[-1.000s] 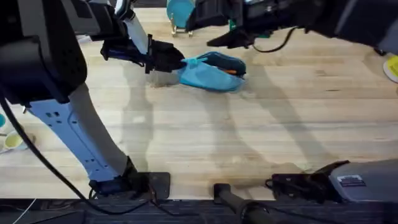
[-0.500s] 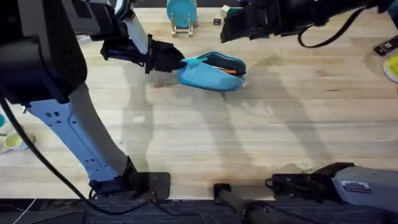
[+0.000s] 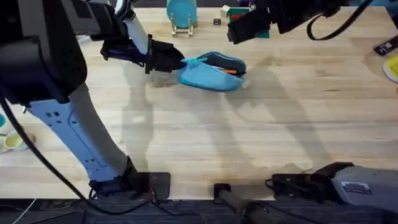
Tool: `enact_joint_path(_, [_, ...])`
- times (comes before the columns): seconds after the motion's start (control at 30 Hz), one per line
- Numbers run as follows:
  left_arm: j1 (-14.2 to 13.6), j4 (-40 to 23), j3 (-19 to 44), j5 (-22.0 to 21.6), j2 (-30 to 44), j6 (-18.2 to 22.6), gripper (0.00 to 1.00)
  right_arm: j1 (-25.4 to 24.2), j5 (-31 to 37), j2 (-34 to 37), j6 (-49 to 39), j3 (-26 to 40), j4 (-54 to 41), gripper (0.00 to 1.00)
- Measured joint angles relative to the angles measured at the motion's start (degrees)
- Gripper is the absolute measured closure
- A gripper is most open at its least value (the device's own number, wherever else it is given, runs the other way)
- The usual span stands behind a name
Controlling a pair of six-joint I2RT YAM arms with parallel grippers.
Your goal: Unzip the bag, pick up the pens from the table one at a time and place them inside, then zip the bag closed.
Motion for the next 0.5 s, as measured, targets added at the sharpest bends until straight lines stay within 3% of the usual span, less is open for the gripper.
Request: enact_joint_path(0.5, [0.00,-0.02,0.00,-0.04,0.00,0.00,0.959,7.66,0.88,2.05,-19.34,0.09,3.01,0.006])
